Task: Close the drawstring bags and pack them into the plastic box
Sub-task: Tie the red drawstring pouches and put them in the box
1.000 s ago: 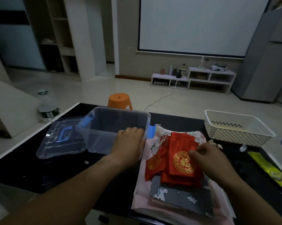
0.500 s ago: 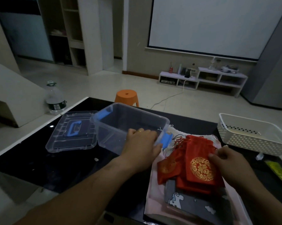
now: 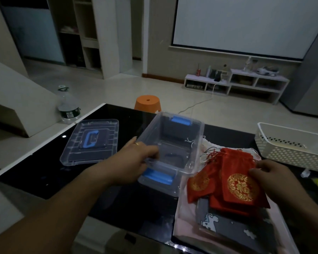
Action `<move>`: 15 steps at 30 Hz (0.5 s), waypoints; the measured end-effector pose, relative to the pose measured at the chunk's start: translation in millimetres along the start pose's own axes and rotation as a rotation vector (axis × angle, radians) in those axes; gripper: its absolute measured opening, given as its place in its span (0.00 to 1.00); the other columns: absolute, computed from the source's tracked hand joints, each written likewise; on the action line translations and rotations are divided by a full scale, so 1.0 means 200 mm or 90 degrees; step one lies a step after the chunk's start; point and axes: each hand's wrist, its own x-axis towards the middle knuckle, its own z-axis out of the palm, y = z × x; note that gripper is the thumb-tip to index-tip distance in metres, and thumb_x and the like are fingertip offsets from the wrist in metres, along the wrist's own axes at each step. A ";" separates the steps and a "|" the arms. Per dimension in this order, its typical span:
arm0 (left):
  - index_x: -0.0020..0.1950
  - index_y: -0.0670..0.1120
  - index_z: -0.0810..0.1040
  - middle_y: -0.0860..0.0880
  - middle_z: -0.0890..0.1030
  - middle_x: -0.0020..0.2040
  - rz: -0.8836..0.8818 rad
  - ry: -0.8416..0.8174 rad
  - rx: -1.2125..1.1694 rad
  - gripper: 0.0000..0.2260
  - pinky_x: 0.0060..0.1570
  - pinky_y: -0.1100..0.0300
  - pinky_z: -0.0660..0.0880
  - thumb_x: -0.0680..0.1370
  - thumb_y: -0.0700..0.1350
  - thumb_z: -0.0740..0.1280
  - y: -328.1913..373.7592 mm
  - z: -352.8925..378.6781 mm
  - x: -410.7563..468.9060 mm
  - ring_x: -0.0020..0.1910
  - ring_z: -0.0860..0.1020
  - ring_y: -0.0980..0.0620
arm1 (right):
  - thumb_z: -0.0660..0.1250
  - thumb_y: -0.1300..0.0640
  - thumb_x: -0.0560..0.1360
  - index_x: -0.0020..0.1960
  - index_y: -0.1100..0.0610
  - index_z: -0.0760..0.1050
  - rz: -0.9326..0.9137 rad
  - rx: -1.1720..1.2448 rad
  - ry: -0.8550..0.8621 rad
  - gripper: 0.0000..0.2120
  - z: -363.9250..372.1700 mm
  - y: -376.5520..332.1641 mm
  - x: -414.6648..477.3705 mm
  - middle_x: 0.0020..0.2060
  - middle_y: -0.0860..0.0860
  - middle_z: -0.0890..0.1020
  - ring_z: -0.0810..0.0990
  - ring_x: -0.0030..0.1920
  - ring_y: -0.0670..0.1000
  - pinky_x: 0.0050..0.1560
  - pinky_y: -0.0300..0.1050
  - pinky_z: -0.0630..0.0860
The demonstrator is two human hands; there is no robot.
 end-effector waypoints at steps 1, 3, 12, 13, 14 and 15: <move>0.48 0.61 0.71 0.59 0.76 0.54 0.007 0.010 0.003 0.13 0.82 0.47 0.47 0.80 0.40 0.64 0.02 0.00 0.01 0.62 0.71 0.58 | 0.70 0.62 0.80 0.47 0.56 0.81 -0.001 0.000 0.001 0.04 0.00 0.00 0.00 0.43 0.56 0.84 0.83 0.42 0.56 0.42 0.48 0.76; 0.53 0.62 0.73 0.61 0.76 0.56 0.013 0.023 0.001 0.11 0.82 0.47 0.43 0.81 0.43 0.65 0.07 0.00 0.01 0.63 0.69 0.60 | 0.70 0.62 0.80 0.44 0.55 0.81 -0.007 0.003 0.009 0.06 0.00 -0.01 -0.02 0.42 0.55 0.84 0.83 0.42 0.56 0.42 0.48 0.76; 0.57 0.53 0.78 0.58 0.77 0.54 0.147 0.282 -0.227 0.10 0.55 0.64 0.76 0.79 0.40 0.67 0.48 0.21 0.07 0.55 0.75 0.62 | 0.73 0.55 0.79 0.52 0.55 0.87 0.033 0.186 0.025 0.06 0.02 0.01 0.02 0.47 0.55 0.88 0.87 0.49 0.56 0.58 0.62 0.83; 0.55 0.53 0.78 0.58 0.78 0.52 0.147 0.256 -0.266 0.07 0.52 0.64 0.77 0.80 0.42 0.66 0.57 0.24 0.09 0.52 0.77 0.61 | 0.74 0.56 0.78 0.52 0.55 0.87 0.040 0.223 0.024 0.05 0.01 0.02 0.03 0.47 0.55 0.88 0.88 0.49 0.57 0.58 0.63 0.83; 0.54 0.54 0.77 0.58 0.79 0.50 0.119 0.220 -0.307 0.06 0.48 0.63 0.77 0.81 0.44 0.66 0.63 0.29 0.11 0.50 0.78 0.60 | 0.74 0.57 0.78 0.51 0.55 0.87 0.042 0.261 0.016 0.05 0.02 0.02 0.03 0.46 0.55 0.89 0.88 0.49 0.58 0.57 0.63 0.83; 0.55 0.55 0.76 0.57 0.79 0.50 0.076 0.181 -0.353 0.05 0.47 0.62 0.77 0.81 0.47 0.66 0.70 0.34 0.14 0.49 0.79 0.60 | 0.73 0.57 0.78 0.52 0.56 0.87 0.049 0.303 0.013 0.05 0.01 0.02 0.02 0.46 0.56 0.89 0.88 0.48 0.59 0.57 0.63 0.83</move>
